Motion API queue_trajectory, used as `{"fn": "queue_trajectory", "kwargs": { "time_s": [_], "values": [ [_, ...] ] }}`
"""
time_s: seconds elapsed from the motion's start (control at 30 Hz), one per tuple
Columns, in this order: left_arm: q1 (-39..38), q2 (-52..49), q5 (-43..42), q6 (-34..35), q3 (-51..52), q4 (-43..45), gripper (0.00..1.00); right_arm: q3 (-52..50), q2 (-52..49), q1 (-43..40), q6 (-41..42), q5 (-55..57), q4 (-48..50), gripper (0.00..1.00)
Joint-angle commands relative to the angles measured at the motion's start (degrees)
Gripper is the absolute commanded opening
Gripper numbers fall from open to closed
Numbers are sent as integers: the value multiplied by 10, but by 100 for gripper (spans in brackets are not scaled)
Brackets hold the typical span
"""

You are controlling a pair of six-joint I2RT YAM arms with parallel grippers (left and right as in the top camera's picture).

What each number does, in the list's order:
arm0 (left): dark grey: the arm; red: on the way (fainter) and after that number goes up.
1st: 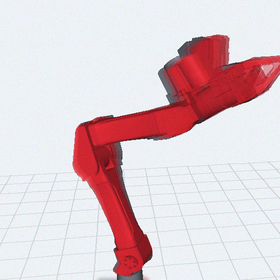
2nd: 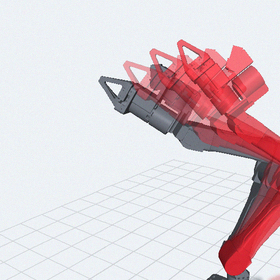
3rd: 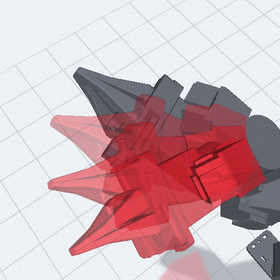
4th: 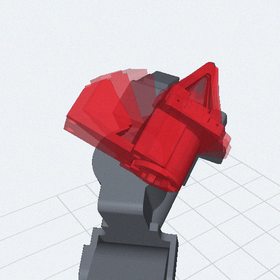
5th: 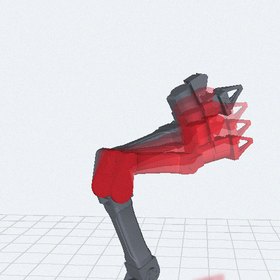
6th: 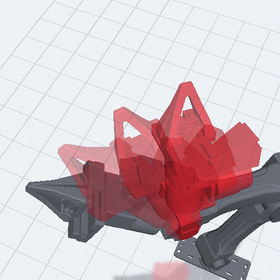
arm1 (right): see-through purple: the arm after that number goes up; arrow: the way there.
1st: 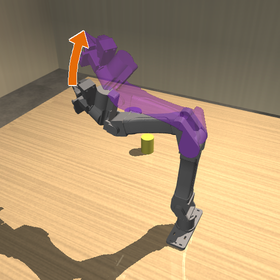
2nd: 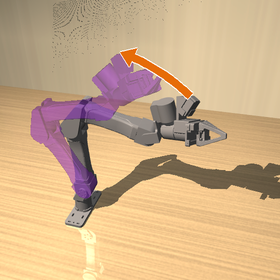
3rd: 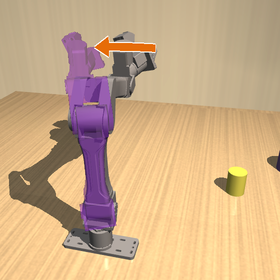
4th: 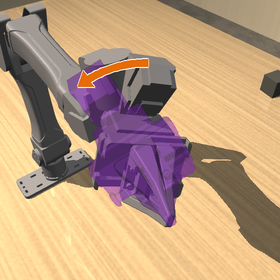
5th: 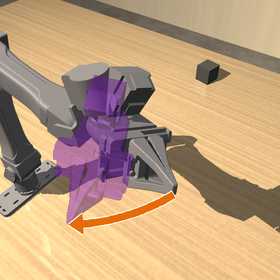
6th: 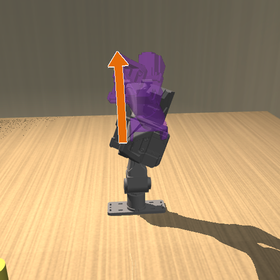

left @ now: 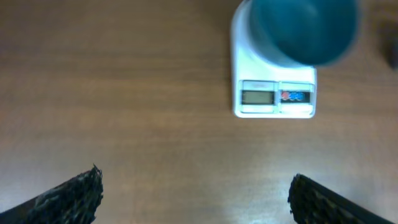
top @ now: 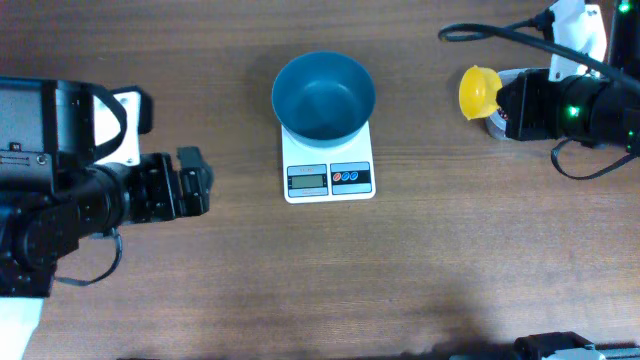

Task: Scoop item into bowl and weigh 50g on scale
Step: 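Reach the left gripper to the scale's tare button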

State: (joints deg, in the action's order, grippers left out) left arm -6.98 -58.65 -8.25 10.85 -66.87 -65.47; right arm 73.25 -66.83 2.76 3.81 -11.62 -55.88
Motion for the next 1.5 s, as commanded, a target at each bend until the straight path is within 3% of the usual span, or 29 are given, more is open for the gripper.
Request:
{"fn": "queue_trajectory", "kwargs": {
  "time_s": [0.0, 0.13, 0.2, 0.37, 0.57, 0.63, 1.0, 1.3, 1.33, 1.4, 1.43, 1.47],
  "values": [
    [-2, -3, -108, -186, -8, 21, 99, 9, 0, -2, -7, -14, -26, 4],
    [-12, -8, -149, -401, -7, 27, 99, 9, 0, -2, -21, -19, -44, 4],
    [-48, -23, -149, -448, -7, 9, 99, 9, 0, -2, -21, -19, -35, 4],
    [-66, -79, -125, -450, -7, 17, 99, 9, 0, -2, -21, -19, -26, 4],
    [-66, -81, -97, -449, -7, 28, 99, 9, 0, -2, -21, -19, -26, 4],
    [-66, -81, -84, -407, -7, 51, 99, 9, 0, -2, -21, -19, -26, 4],
    [-66, -81, -85, -404, -7, 52, 99, 9, 0, -2, -21, -22, -57, 4],
    [-66, -81, -84, -401, -7, 68, 99, 9, -1, -2, -21, -21, 9, 4],
    [-66, -81, -108, -400, -7, 88, 99, 9, -1, -2, -21, -18, 16, 4],
    [-66, -82, -234, -400, -7, 96, 99, 9, -1, -2, -21, -17, 31, 4],
    [-66, -92, -282, -400, -7, 97, 89, 9, -1, -2, -21, -17, 30, 4],
    [-66, -107, -289, -395, -7, 97, 29, 9, -1, -2, -21, -17, 34, 4]
  ]
}}
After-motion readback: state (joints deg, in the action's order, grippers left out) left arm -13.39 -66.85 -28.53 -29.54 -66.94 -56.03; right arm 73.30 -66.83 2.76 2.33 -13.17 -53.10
